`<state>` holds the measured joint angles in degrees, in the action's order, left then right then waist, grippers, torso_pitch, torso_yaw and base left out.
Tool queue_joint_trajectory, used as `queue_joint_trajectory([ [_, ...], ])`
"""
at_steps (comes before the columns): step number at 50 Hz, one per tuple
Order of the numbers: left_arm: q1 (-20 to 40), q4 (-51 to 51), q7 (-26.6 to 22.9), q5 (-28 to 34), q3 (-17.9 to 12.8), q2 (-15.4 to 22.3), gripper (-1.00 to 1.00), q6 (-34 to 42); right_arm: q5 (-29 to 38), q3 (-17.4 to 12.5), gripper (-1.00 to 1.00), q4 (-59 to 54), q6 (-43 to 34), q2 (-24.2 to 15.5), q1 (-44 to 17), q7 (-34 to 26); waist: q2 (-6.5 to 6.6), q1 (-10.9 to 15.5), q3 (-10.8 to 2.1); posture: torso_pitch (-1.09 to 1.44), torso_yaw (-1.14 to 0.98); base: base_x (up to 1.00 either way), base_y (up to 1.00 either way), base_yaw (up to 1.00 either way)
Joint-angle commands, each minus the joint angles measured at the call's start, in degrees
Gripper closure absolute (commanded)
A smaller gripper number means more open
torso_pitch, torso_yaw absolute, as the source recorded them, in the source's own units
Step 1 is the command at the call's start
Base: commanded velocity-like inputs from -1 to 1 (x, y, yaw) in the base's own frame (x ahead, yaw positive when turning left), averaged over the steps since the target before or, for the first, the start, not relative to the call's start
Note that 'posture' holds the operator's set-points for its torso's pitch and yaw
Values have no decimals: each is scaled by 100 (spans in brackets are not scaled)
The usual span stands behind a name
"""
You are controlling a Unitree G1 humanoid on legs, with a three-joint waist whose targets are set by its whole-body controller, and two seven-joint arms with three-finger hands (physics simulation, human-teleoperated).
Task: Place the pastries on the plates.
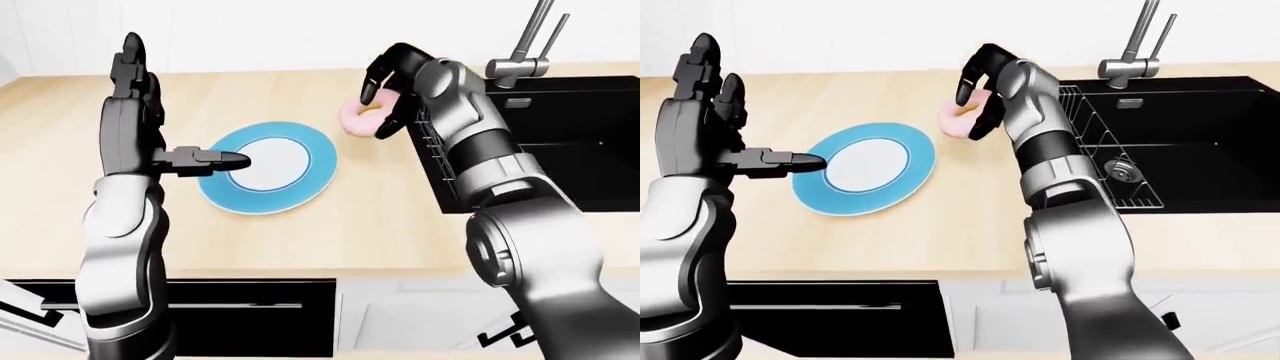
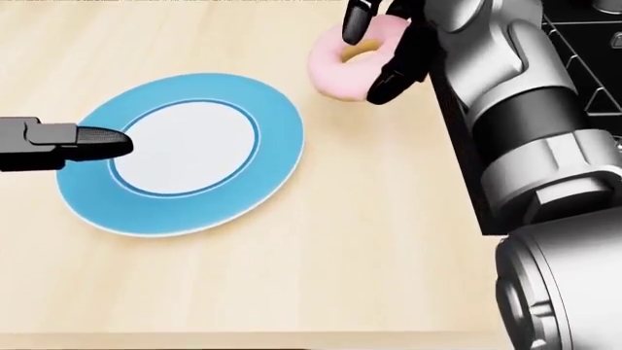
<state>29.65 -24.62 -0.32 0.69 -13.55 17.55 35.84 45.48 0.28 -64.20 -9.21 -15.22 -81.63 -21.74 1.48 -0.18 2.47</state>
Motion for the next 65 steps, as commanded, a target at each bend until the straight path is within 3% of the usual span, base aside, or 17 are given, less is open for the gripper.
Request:
queue_joint_trajectory([
  [1,151,-183,23,16,-61,71,-100,-157,-16,-38,50,240,80,-53,-294,70,17,1,-169,0,0,0,0,0],
  [18,174,-316,32,-132,-216,153,-100,-36,-584,-43,55,41,315,588,-745,126,79,-27,-152,0,0,0,0,0],
  [28,176,-518,195,-487,-359,291,-100,260,-755,34,58,-1,482,833,-672,163,123,14,-152,0,3,0,0,0],
  [47,61,-598,304,-589,-388,348,-100,281,-1183,88,60,-154,666,1277,-528,383,145,331,-171,0,13,0,0,0],
  [65,54,-631,193,-448,-414,382,-100,250,-1213,127,42,-238,762,1485,-358,374,115,608,-191,0,15,0,0,0],
])
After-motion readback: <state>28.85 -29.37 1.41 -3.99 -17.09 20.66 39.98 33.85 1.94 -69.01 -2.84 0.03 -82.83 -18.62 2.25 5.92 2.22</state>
